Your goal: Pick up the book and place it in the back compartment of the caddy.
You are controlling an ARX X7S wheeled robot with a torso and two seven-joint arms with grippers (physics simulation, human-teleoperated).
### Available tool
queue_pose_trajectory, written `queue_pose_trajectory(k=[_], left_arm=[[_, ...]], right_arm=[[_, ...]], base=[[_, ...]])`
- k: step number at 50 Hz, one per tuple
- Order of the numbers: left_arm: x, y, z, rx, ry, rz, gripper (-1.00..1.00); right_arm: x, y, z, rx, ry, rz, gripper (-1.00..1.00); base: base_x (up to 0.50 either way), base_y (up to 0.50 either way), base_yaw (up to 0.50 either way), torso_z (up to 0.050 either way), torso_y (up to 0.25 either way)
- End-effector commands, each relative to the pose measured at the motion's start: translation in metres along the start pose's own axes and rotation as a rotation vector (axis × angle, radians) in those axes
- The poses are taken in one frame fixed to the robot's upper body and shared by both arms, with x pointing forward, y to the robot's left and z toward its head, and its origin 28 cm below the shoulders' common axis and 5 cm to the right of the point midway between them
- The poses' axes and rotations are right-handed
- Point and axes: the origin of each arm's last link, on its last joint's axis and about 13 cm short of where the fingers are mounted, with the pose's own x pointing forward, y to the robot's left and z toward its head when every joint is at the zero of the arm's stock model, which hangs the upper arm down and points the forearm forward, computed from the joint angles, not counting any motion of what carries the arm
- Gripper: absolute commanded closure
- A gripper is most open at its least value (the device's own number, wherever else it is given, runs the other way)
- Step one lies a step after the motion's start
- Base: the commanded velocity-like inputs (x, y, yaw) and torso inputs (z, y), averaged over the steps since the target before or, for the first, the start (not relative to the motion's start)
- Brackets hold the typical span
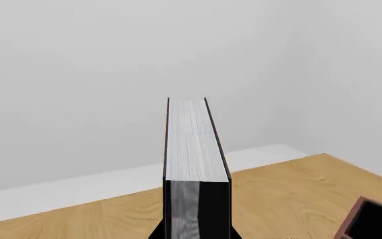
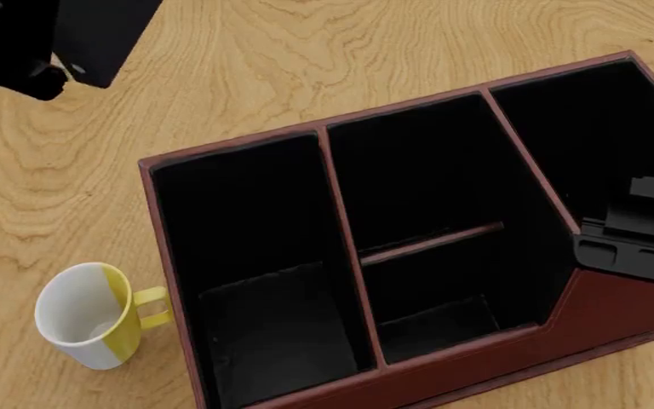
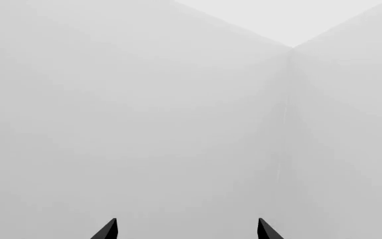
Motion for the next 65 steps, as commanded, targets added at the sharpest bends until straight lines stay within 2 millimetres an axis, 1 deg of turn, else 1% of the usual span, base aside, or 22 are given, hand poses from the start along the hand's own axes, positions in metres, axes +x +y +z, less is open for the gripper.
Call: queue_pose_trajectory(k=[1, 12, 24, 42, 52, 65], left_arm=[[0.002, -0.011, 0.02, 0.01, -0.036, -0.11, 1.0], [0.003, -0.026, 0.022, 0.047, -0.009, -0.214, 1.0], [0.005, -0.045, 0.033, 0.063, 0.001, -0.328, 1.0], [0.006, -0.066, 0.039, 0.085, 0.021, -0.427, 1.0], [0.006, -0.078, 0.035, 0.089, 0.035, -0.499, 1.0], [0.008, -0.088, 0.024, 0.088, 0.052, -0.605, 1.0]], right_arm=[[0.0, 0.0, 0.0, 0.0, 0.001, -0.001, -1.0], [0.0, -0.001, 0.001, -0.002, -0.002, -0.004, -1.0], [-0.001, -0.002, 0.002, -0.002, -0.003, -0.009, -1.0], [-0.002, -0.004, 0.003, -0.005, -0.002, -0.012, -1.0], [-0.002, -0.004, 0.004, -0.009, -0.001, -0.014, -1.0], [-0.002, -0.005, 0.005, -0.011, -0.002, -0.016, -1.0]], base=[[0.0, 0.0, 0.0, 0.0, 0.0], [0.0, 0.0, 0.0, 0.0, 0.002], [0.0, 0.0, 0.0, 0.0, 0.002], [0.0, 0.0, 0.0, 0.0, 0.002], [0.0, 0.0, 0.0, 0.001, 0.001], [0.0, 0.0, 0.0, 0.0, 0.002]])
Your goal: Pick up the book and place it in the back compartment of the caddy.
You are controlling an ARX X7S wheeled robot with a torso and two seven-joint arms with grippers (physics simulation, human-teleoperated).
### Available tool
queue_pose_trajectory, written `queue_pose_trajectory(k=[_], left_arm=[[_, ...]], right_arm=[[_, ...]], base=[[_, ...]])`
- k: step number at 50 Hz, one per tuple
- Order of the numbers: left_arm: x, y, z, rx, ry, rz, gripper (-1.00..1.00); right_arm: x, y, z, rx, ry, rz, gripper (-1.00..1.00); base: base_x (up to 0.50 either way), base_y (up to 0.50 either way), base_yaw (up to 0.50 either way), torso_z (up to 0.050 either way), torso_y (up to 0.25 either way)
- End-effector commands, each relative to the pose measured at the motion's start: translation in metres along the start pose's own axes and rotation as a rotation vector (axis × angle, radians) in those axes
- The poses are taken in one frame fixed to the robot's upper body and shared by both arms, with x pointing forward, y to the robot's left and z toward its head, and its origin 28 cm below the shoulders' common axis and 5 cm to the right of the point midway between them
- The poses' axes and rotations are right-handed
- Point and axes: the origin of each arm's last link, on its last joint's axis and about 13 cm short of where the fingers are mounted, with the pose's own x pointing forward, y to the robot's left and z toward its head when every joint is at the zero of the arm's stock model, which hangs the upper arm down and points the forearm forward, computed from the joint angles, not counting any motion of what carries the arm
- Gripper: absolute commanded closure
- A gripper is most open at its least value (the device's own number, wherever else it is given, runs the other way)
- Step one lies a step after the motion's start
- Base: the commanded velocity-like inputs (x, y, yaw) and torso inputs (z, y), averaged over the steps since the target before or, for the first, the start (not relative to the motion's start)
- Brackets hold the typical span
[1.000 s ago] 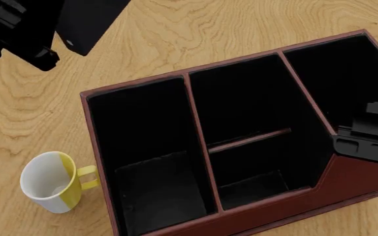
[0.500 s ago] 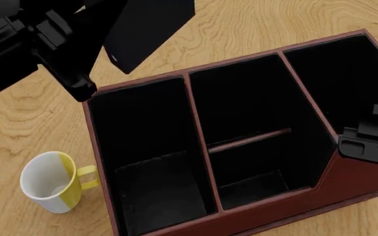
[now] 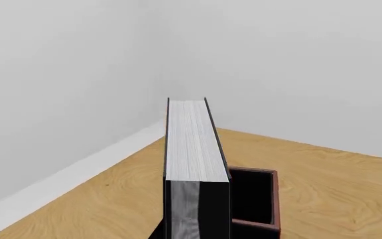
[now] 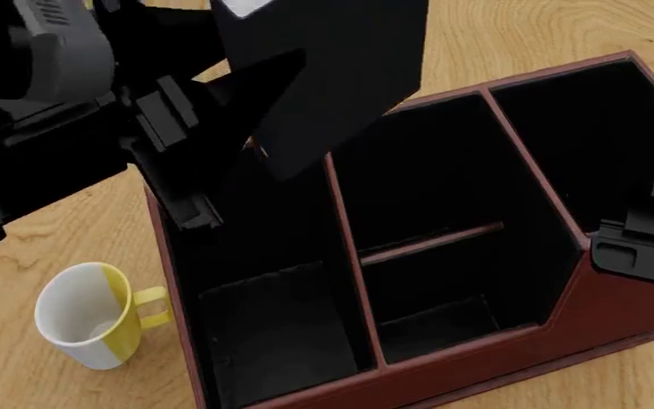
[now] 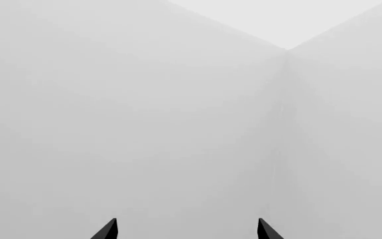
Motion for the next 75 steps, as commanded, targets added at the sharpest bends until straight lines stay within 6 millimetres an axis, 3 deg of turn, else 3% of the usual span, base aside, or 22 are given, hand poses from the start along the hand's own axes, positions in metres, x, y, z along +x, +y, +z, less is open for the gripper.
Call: queue_pose_trajectory(k=[1, 27, 75], left_arm=[[0.005, -0.008, 0.0, -0.004, -0.026, -0.073, 1.0], [0.015, -0.024, -0.02, -0.021, -0.058, -0.238, 1.0], [0.04, -0.032, -0.057, -0.082, -0.035, -0.328, 1.0]], right_arm=[[-0.001, -0.001, 0.001, -0.002, 0.001, -0.002, -1.0], [-0.003, -0.002, 0.002, -0.006, -0.001, -0.007, -1.0], [-0.004, -0.005, 0.001, -0.012, 0.003, -0.017, -1.0]], base=[[0.0, 0.0, 0.0, 0.0, 0.0], [0.0, 0.0, 0.0, 0.0, 0.002], [0.0, 0.0, 0.0, 0.0, 0.001]])
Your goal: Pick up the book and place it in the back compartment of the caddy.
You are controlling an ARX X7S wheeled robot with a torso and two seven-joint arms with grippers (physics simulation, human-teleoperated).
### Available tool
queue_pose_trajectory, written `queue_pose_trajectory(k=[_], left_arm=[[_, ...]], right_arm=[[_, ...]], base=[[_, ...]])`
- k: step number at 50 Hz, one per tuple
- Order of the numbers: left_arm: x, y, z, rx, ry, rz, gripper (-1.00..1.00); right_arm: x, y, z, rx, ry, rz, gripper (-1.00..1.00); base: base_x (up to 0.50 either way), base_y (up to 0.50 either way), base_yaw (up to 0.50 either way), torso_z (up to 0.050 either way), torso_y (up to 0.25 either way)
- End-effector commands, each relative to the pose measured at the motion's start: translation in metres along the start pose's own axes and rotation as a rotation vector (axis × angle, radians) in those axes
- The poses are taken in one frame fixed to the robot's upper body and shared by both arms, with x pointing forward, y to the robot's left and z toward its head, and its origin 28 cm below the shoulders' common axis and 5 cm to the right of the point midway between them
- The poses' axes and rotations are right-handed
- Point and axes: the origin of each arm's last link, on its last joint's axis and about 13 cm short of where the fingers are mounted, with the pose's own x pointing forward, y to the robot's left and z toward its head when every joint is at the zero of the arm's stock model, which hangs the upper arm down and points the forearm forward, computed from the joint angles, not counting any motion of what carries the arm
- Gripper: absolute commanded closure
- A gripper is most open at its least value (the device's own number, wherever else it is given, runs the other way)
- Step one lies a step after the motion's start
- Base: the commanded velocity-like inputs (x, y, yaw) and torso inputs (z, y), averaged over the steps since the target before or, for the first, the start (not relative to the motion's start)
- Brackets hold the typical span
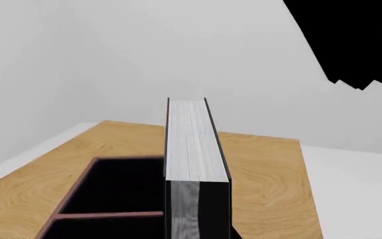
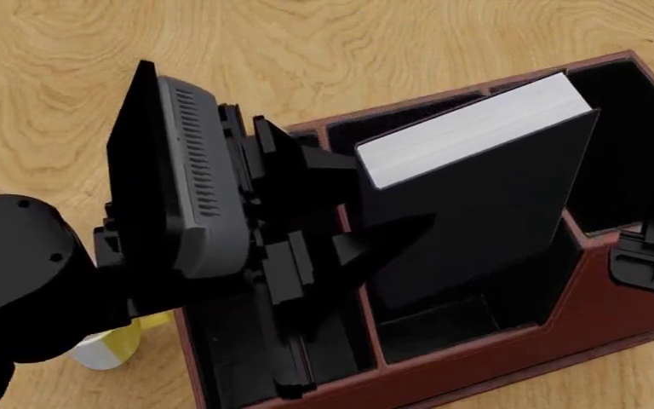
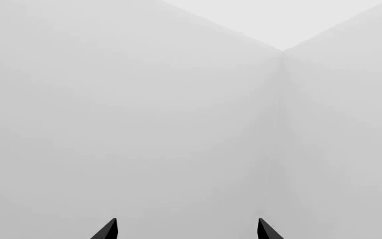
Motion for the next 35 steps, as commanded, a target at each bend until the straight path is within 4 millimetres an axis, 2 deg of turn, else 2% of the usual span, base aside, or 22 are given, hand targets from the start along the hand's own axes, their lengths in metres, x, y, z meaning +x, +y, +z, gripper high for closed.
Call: queue_pose_trajectory(k=[1, 35], left_arm=[[0.004, -0.001, -0.003, -0.034, -0.032, -0.02, 1.0], [0.014, 0.002, -0.022, -0.046, -0.012, -0.051, 1.0]], right_arm=[[0.001, 0.0, -0.001, -0.002, 0.003, 0.0, -1.0], [0.0, 0.0, -0.002, -0.007, 0.005, -0.003, -1.0]], base=[[0.0, 0.0, 0.0, 0.0, 0.0], [0.0, 0.0, 0.0, 0.0, 0.001]])
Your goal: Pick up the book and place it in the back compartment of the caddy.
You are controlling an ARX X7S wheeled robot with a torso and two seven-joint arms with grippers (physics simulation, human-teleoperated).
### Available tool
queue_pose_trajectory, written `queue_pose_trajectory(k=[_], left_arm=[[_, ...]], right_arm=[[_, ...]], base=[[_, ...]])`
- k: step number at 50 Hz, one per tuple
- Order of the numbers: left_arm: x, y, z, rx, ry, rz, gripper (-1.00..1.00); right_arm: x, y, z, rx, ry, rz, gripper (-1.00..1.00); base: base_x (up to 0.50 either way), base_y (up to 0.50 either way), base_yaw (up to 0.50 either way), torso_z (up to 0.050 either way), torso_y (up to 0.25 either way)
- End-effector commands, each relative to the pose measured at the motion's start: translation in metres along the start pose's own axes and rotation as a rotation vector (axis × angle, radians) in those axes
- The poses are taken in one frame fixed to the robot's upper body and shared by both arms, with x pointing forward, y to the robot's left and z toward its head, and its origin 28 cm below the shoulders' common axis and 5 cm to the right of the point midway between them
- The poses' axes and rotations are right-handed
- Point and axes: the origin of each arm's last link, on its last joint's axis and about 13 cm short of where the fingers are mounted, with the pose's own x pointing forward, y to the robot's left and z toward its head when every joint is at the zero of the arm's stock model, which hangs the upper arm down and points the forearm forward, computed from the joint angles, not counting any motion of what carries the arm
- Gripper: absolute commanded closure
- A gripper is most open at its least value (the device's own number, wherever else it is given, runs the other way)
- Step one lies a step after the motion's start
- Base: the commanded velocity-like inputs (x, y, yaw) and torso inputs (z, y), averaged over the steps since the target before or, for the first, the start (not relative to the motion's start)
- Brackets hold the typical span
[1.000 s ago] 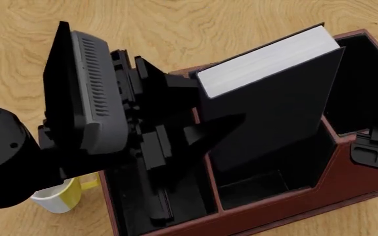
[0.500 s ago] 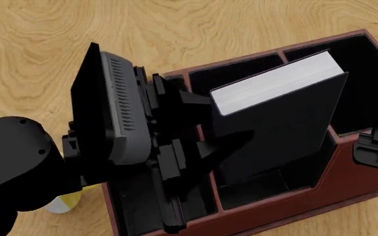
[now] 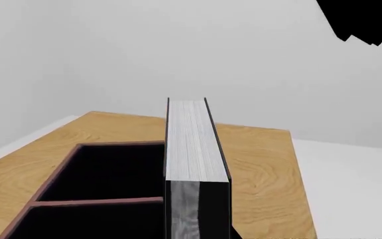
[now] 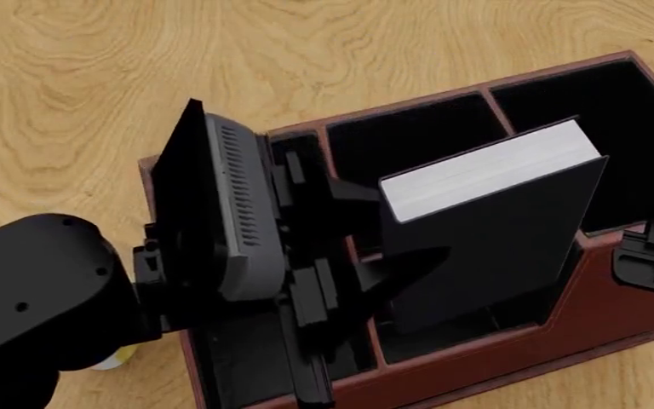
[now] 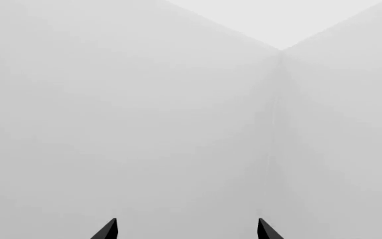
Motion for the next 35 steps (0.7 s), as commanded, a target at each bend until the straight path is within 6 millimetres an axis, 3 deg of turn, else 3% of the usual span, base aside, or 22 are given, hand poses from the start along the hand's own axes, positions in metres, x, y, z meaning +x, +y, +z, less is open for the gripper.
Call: queue_pose_trajectory(k=[1, 35], left_arm=[[0.002, 0.0, 0.001, -0.027, -0.036, -0.012, 1.0], [0.009, 0.011, -0.023, -0.023, 0.004, -0.009, 1.0]], right_arm=[[0.0, 0.0, 0.0, -0.002, 0.001, 0.0, -1.0], [-0.001, -0.001, -0.002, -0.006, 0.007, -0.007, -1.0]], base=[[0.0, 0.0, 0.0, 0.0, 0.0], [0.0, 0.0, 0.0, 0.001, 0.001]])
